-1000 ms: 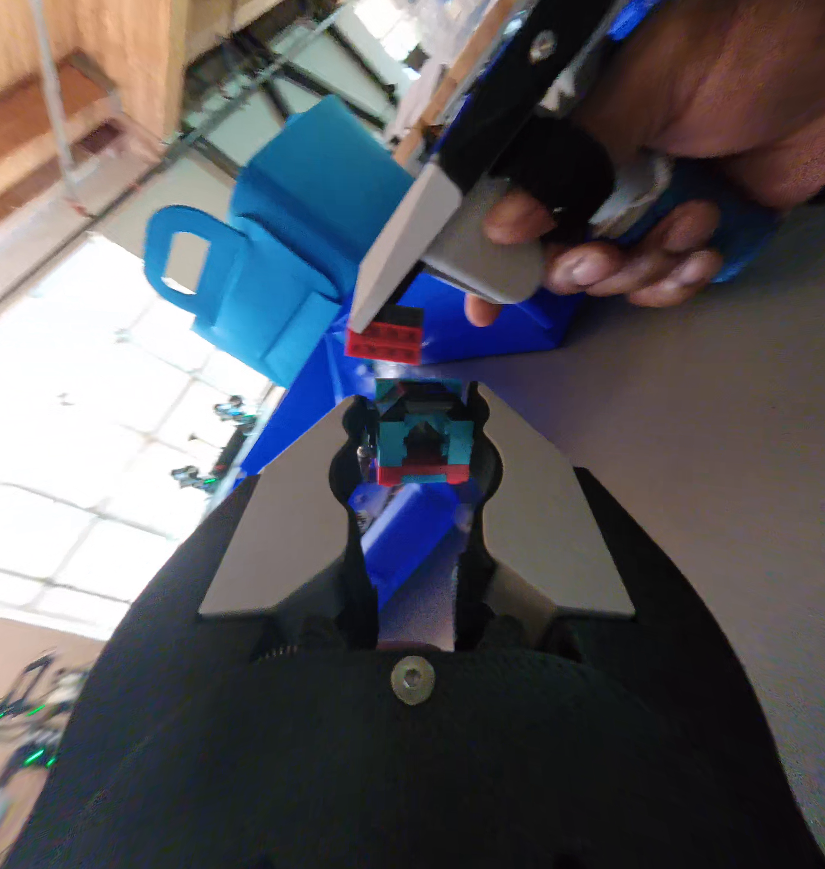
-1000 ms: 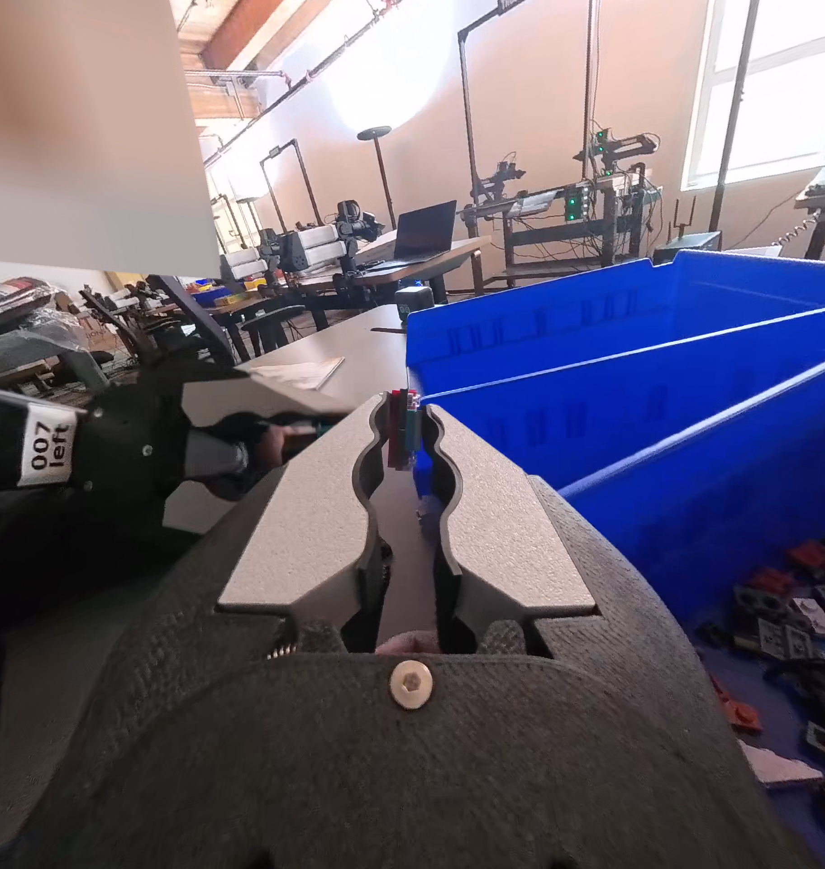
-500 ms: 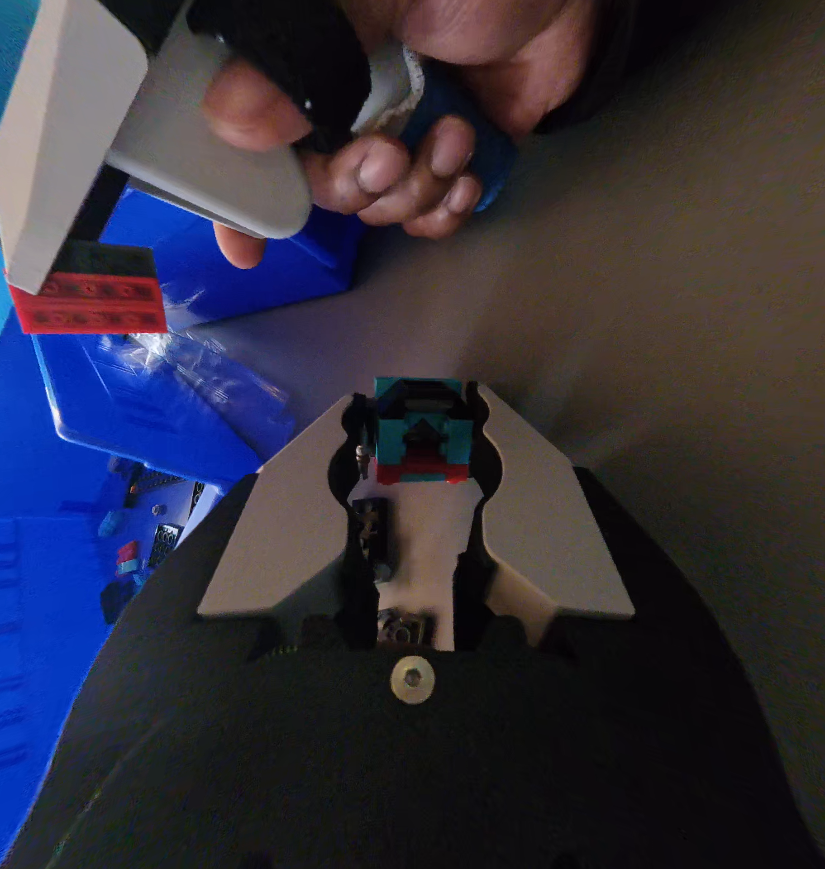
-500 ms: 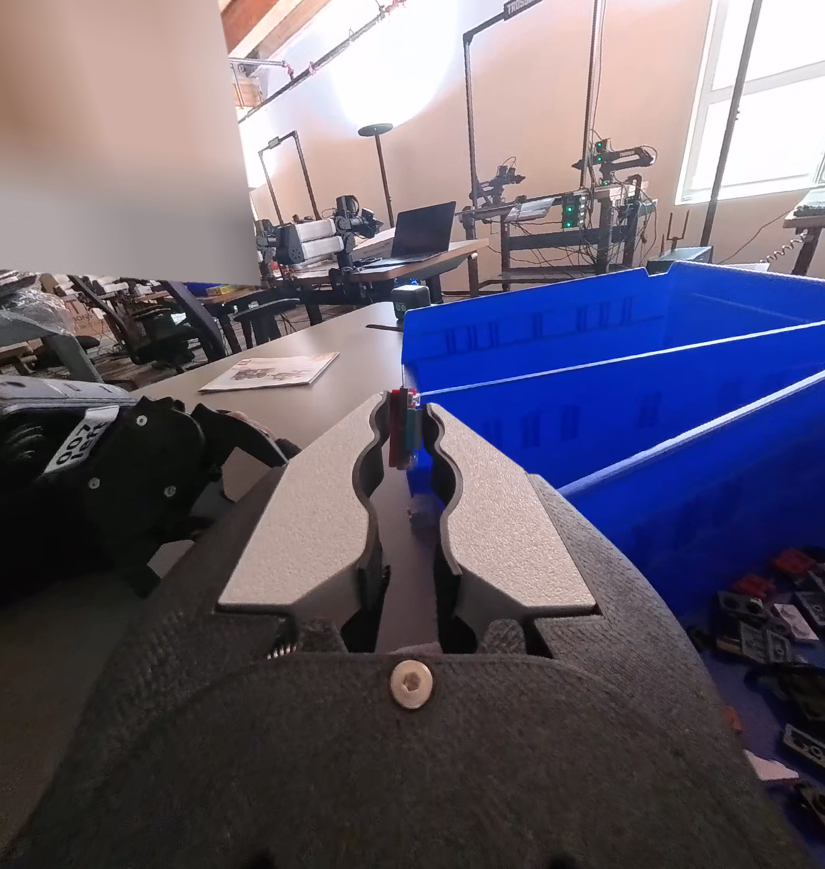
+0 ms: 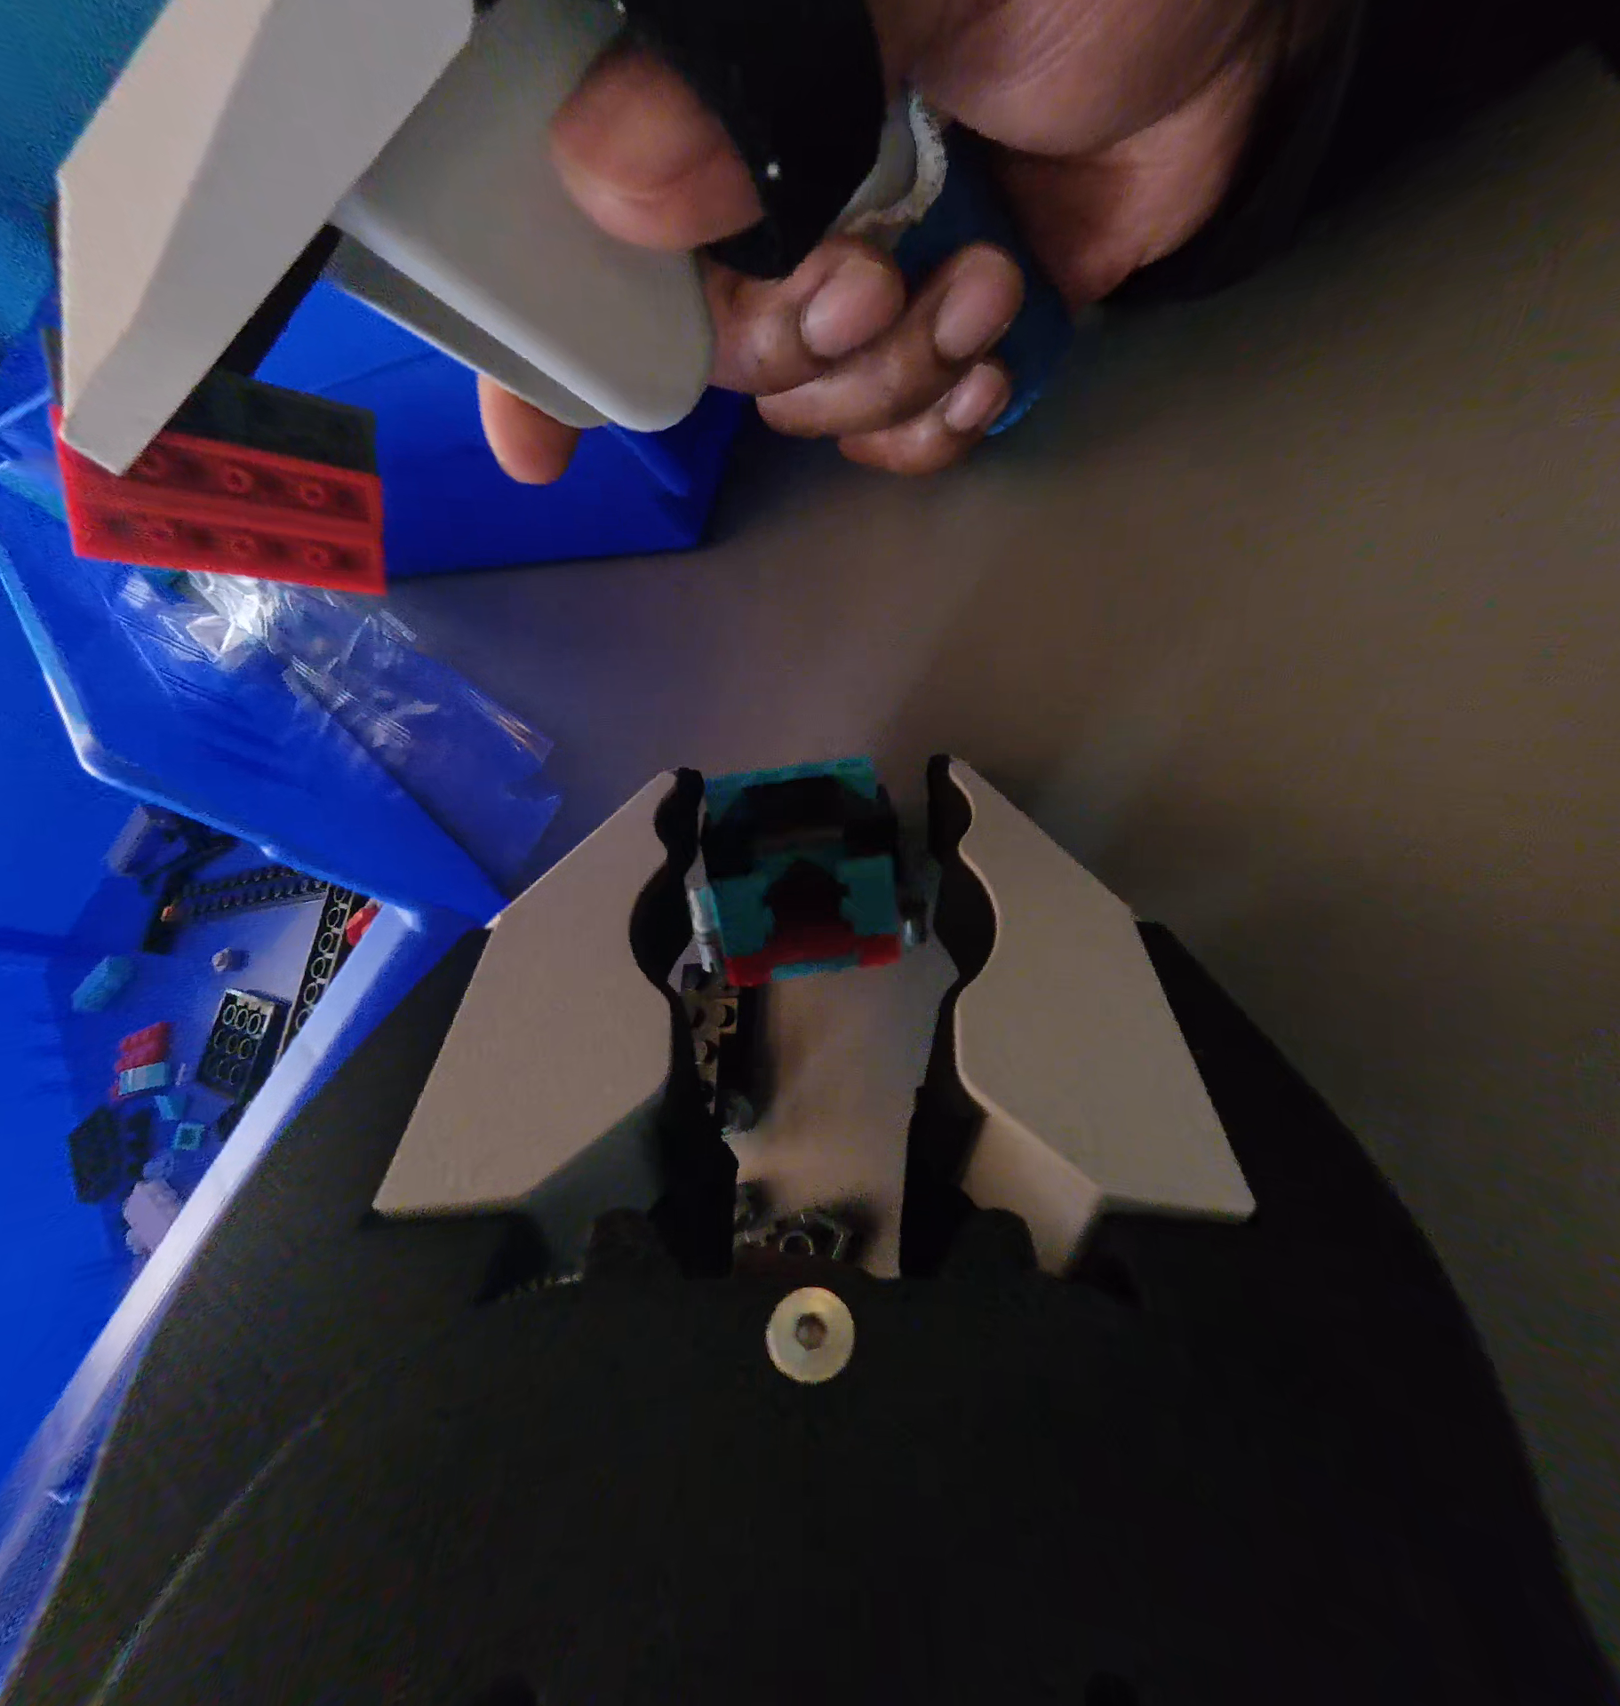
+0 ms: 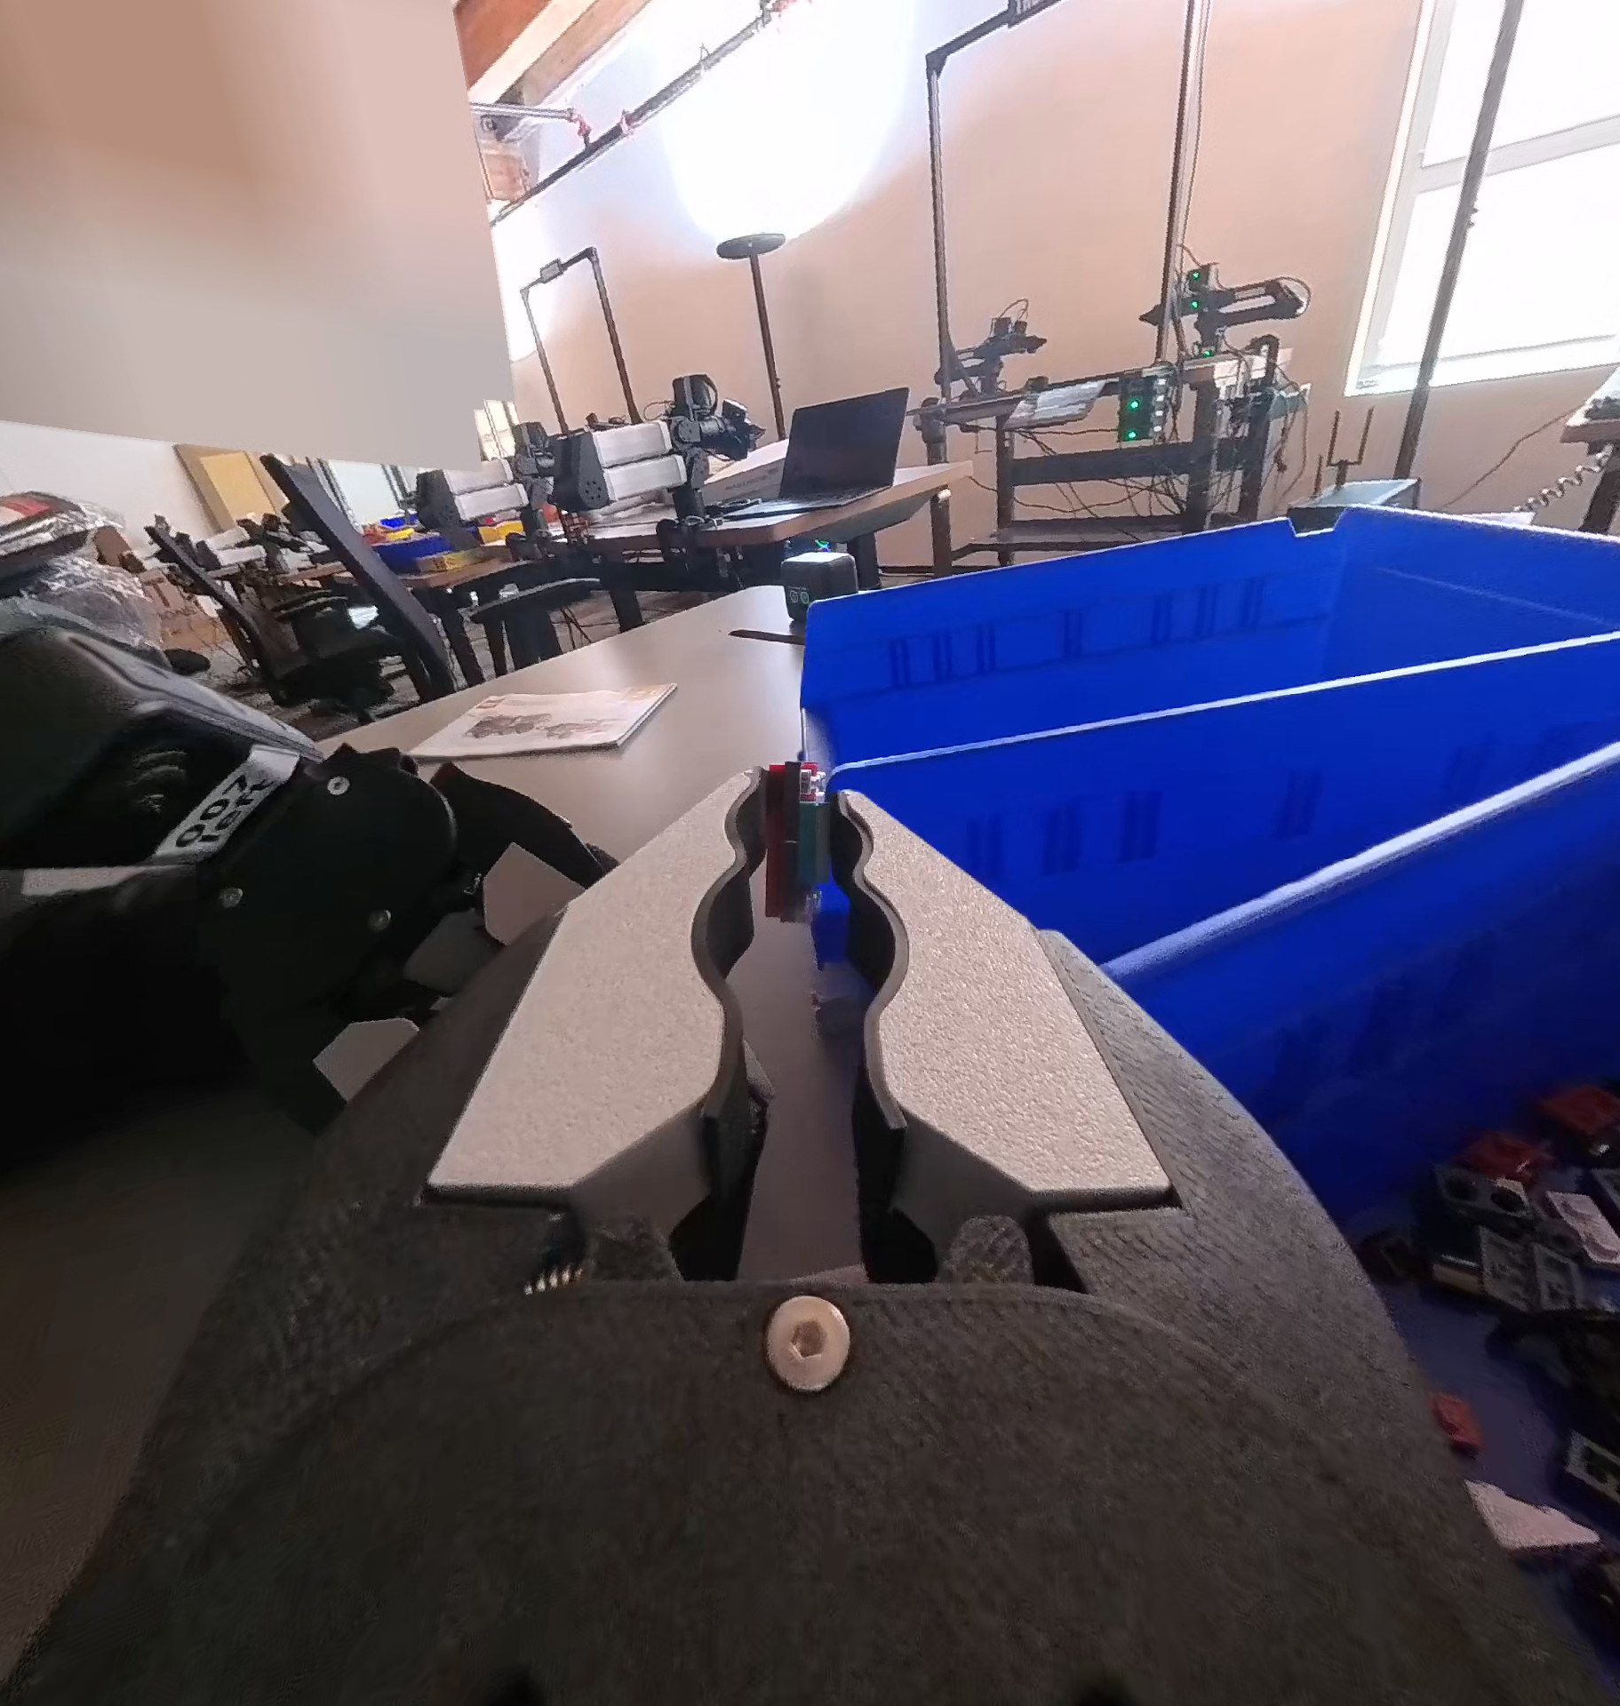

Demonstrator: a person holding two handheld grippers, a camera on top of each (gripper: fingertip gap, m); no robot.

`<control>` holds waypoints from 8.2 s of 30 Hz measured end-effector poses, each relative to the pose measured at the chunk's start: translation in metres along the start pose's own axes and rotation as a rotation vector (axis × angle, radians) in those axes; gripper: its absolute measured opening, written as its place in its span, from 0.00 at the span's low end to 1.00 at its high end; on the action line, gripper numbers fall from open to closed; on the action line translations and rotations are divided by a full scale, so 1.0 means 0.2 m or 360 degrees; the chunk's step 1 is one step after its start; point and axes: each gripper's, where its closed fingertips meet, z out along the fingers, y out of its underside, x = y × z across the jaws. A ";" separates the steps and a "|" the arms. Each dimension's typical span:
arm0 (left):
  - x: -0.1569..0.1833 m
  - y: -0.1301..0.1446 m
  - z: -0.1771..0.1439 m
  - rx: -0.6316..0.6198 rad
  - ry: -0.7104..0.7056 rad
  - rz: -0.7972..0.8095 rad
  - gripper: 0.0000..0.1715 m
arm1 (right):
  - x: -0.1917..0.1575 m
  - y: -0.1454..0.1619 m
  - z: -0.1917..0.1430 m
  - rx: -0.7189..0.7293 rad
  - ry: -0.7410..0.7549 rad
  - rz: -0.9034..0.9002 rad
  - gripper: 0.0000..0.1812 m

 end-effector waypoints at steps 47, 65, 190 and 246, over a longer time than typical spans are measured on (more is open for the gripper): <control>-0.35 -0.27 -0.32 0.1099 0.0607 -0.1828 0.08 | -0.18 -0.02 0.01 0.0002 -0.0426 -0.0034 0.20; -0.25 -0.17 -0.19 0.0661 0.0506 -0.1706 0.08 | -0.18 0.21 0.04 -0.0286 -0.0157 -0.1237 0.27; -0.20 -0.40 -0.44 0.1074 0.0030 -0.0369 0.09 | -0.32 -0.01 -0.10 0.0185 -0.0419 -0.0938 0.08; -0.28 -0.30 -0.32 0.1047 0.0606 -0.1518 0.28 | -0.24 -0.01 0.00 0.0195 0.0159 -0.1918 0.07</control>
